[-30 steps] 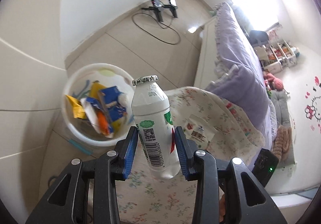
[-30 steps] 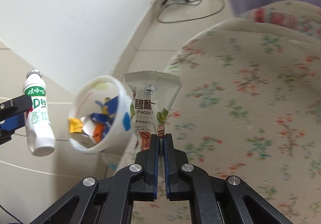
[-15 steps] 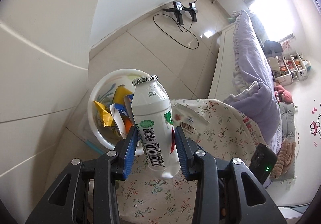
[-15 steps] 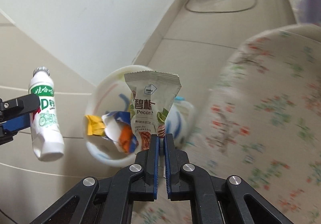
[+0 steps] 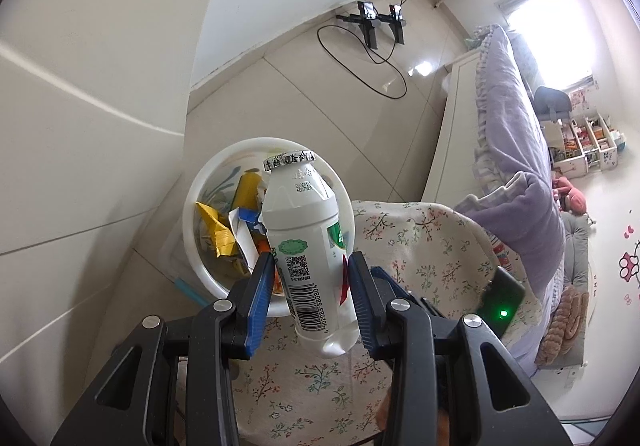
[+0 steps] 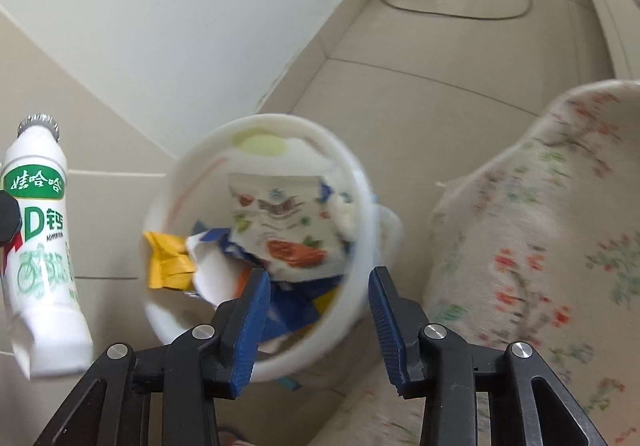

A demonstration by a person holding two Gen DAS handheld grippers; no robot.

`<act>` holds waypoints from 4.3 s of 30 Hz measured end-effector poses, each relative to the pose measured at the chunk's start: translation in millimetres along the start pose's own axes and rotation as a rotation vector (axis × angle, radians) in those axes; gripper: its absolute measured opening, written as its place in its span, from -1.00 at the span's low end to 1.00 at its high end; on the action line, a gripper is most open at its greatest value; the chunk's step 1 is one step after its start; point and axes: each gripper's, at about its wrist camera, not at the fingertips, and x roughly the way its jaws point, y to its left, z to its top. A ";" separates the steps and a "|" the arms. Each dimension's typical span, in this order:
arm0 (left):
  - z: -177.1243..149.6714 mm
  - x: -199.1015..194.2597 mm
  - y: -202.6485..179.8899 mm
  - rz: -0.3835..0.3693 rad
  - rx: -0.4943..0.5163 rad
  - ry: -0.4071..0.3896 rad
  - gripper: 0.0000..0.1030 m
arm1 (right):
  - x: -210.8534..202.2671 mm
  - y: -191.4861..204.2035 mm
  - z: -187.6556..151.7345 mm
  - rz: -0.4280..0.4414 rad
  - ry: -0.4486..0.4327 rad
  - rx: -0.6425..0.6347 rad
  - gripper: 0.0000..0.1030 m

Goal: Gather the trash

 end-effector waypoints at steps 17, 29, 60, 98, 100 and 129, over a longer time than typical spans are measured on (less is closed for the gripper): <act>12.6 20.9 -14.9 0.068 0.002 -0.021 0.26 | -90.6 -65.2 -31.3 0.073 -0.102 0.157 -0.05; -148.5 -60.3 -73.5 0.243 0.345 -0.250 0.39 | -201.0 -28.4 -155.4 0.115 -0.303 0.146 0.22; -405.6 -162.4 -101.7 0.431 0.568 -0.545 0.69 | -356.5 -3.4 -346.9 -0.046 -0.590 -0.046 0.76; -400.0 -140.1 -103.5 0.426 0.605 -0.484 0.69 | -344.7 -15.9 -342.0 -0.061 -0.583 -0.015 1.00; -400.0 -139.2 -103.9 0.427 0.609 -0.483 0.69 | -344.2 -15.1 -342.0 -0.060 -0.583 -0.016 1.00; -399.1 -139.6 -103.9 0.416 0.609 -0.478 0.69 | -339.5 -13.0 -341.1 -0.042 -0.582 -0.010 1.00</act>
